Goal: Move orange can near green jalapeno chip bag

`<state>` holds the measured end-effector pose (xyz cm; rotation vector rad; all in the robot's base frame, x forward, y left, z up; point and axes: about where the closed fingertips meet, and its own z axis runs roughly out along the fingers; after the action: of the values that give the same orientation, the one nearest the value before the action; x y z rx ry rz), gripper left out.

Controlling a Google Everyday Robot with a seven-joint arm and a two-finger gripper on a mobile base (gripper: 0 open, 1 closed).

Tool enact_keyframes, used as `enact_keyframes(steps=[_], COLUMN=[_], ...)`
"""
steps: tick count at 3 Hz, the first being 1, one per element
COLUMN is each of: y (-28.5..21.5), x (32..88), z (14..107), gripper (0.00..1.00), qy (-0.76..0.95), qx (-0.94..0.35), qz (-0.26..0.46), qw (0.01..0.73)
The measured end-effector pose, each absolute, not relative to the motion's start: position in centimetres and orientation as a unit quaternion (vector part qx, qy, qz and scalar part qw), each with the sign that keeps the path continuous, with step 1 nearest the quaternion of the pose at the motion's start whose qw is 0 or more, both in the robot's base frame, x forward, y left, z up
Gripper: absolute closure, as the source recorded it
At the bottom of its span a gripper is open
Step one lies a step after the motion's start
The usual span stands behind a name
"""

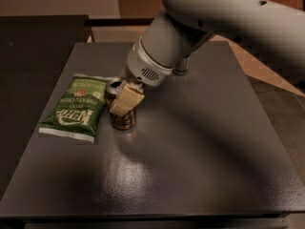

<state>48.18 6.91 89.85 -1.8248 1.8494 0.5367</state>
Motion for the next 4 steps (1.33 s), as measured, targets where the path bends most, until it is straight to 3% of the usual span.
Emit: enact_keyframes(steps=[3,4], y=[7.14,7.23], x=[47.78,47.66], z=[90.11,90.19], gripper=[0.13,0.0], qy=[0.674,0.673], qx=[-0.671,-0.672], qz=[0.194,0.193], qw=[0.242,0.242])
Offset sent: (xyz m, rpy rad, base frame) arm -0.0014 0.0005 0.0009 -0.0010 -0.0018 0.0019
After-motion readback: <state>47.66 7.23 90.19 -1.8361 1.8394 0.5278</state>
